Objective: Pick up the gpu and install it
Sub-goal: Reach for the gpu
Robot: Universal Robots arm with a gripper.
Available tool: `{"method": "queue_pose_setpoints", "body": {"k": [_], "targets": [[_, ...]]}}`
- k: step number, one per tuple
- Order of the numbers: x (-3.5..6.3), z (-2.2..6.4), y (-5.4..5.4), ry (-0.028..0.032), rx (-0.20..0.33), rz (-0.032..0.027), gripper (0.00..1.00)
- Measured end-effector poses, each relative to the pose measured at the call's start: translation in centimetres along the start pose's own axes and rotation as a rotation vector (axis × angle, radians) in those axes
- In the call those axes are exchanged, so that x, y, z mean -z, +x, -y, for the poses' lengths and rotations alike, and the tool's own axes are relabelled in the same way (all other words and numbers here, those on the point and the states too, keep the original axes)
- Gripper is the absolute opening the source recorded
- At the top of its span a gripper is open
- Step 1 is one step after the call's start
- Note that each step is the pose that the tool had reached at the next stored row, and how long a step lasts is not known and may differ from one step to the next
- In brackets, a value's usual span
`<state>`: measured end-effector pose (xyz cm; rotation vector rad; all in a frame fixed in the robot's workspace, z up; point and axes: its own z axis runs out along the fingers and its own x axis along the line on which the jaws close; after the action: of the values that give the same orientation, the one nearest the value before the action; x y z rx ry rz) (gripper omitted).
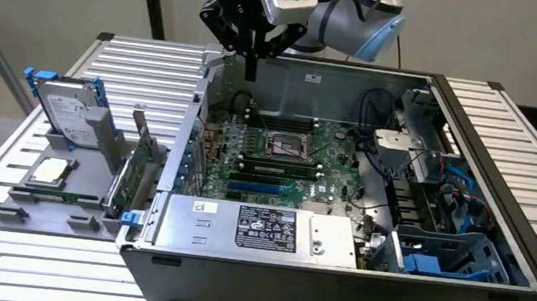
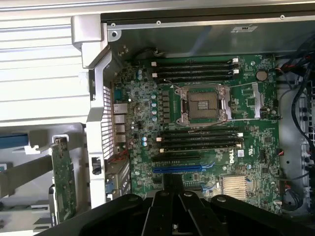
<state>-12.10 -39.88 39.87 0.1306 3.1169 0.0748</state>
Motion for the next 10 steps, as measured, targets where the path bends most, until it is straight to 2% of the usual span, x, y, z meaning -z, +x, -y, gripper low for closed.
{"method": "queue_pose_setpoints", "body": {"k": [6,10], "targets": [[0.02,0.11,0.02,0.0003,0.000,-0.0002,0.00],[0.01,0.95,0.64,0.0002,0.000,0.0001,0.00]]}}
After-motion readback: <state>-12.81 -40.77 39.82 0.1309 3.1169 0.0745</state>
